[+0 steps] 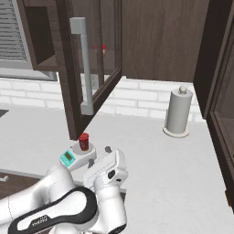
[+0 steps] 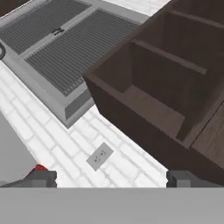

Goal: Pick the yogurt and place it on the digital scale for weighing, and close the cabinet.

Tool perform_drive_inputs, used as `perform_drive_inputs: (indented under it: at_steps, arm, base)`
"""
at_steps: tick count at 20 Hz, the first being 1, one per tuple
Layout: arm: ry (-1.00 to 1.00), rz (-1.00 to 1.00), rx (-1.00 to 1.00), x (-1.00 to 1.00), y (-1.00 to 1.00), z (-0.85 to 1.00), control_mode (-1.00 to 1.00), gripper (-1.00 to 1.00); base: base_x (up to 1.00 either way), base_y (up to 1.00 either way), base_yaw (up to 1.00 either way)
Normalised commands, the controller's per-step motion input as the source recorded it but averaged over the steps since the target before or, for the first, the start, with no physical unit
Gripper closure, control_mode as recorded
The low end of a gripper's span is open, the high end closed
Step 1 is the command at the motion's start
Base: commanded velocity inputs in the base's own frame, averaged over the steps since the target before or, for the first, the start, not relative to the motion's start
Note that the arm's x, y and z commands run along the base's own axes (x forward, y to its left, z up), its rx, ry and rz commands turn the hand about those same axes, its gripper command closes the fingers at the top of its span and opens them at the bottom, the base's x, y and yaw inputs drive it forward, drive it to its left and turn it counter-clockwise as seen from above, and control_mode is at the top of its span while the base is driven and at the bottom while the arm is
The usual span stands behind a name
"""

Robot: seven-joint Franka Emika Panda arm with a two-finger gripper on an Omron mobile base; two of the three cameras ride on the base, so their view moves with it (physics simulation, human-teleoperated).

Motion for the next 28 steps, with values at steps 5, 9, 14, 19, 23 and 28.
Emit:
perform_drive_inputs:
  at_steps: [5, 9, 14, 19, 23, 28]
  arm:
    - [-0.02, -0.17, 0.0, -0.41, -0.9, 0.33, -1.0, -1.0]
    - [-0.05, -0.19, -0.04, -0.25, -0.74, 0.52, -1.0, -1.0]
    - [-0.11, -0.18, -0.13, -0.01, -0.38, 0.73, -1.0, -1.0]
    - [-0.26, -0.03, -0.08, 0.09, -0.04, 0.87, -1.0, -1.0]
    - [-0.22, 0.14, -0.01, 0.25, 0.0, 0.77, -1.0, -1.0]
    - [-0.1, 0.27, -0.02, 0.27, 0.11, 0.81, -1.0, -1.0]
  base:
    - [0.0, 0.0, 0.0]
    - [0.0, 0.0, 0.0]
    - [0.0, 0.0, 0.0]
    - [0.0, 0.0, 0.0]
    - [0.0, 0.0, 0.0]
    - [0.0, 0.0, 0.0]
